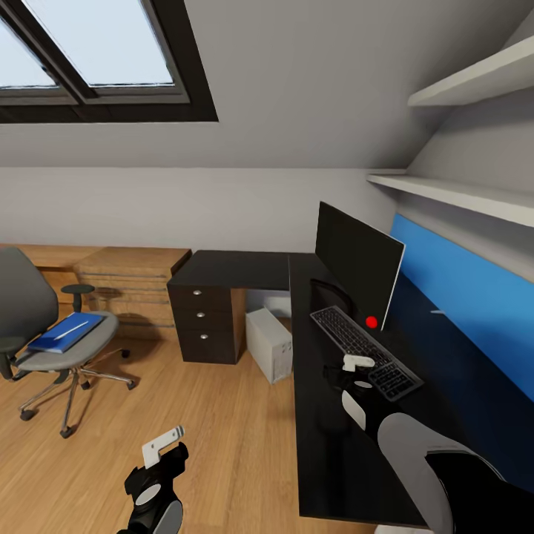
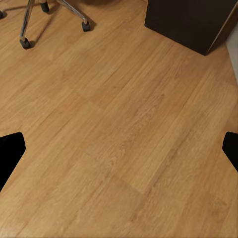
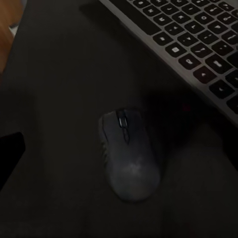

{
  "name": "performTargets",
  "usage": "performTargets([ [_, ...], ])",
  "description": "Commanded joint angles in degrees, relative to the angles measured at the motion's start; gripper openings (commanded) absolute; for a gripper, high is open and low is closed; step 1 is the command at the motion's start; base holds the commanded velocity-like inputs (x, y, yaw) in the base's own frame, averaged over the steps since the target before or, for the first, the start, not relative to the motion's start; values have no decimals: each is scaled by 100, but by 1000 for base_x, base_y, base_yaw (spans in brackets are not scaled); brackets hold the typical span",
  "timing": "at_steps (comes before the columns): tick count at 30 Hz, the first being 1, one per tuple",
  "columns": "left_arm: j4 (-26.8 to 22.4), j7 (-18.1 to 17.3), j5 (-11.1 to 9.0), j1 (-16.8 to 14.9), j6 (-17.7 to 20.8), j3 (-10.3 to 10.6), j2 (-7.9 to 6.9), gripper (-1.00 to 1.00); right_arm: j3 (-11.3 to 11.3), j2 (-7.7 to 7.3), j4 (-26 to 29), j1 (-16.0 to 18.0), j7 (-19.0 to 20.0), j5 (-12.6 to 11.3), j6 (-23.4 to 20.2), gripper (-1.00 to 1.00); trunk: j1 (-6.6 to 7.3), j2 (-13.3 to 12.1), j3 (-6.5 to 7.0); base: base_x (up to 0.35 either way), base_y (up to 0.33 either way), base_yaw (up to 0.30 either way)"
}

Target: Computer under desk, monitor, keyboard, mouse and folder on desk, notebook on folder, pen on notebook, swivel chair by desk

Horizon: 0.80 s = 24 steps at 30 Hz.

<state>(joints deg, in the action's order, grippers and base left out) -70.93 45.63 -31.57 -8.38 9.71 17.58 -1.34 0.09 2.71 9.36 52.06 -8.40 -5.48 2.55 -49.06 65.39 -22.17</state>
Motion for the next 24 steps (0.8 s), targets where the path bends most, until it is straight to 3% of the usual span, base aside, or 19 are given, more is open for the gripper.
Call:
performTargets([
  [1, -9, 42, -16, -5, 31, 17, -7, 100, 5, 2, -5, 5, -10, -58, 27, 100, -23, 46, -25, 0, 0, 0],
  [24, -9, 42, -10, -5, 31, 17, -7, 100, 9, 2, -4, 4, -13, -58, 25, 100, -528, 969, -438, 0, 0, 0],
])
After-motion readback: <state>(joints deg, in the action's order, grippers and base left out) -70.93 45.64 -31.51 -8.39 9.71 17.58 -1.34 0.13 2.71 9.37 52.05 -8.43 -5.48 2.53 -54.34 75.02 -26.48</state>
